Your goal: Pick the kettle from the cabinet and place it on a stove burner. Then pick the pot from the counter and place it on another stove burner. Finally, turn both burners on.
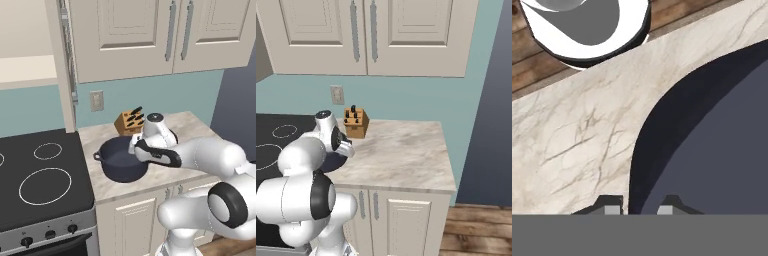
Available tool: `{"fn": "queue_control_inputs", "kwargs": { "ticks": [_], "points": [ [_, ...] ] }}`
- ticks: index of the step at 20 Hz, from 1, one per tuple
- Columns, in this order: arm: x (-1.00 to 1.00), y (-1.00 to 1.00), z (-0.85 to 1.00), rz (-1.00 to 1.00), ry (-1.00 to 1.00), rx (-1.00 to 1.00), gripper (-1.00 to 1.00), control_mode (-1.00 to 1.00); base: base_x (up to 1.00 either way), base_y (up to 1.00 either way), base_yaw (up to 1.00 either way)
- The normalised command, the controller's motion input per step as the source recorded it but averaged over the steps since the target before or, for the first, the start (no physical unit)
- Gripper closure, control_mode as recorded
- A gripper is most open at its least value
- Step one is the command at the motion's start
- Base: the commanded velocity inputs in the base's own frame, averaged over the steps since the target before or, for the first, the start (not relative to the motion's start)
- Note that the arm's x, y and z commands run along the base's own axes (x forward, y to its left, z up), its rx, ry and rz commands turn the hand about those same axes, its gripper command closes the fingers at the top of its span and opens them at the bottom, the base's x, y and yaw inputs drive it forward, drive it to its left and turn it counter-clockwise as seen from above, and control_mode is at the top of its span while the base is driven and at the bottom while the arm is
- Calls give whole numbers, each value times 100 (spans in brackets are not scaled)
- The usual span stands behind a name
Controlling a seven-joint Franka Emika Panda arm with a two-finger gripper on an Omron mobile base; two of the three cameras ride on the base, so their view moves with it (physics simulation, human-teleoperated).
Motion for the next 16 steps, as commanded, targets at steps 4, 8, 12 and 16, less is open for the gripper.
{"fn": "queue_control_inputs", "kwargs": {
  "ticks": [4, 8, 12, 16],
  "points": [
    [0, -2, 51, 0, 0, 0, 100, -100, 0, 0, 0],
    [-1, -3, 55, 0, 0, 0, 100, -100, 0, 0, 0],
    [-5, -8, 45, 0, 0, 0, 100, -100, 0, 0, 0],
    [-7, -10, 39, 0, 0, 0, 100, -100, 0, 0, 0]
  ]
}}
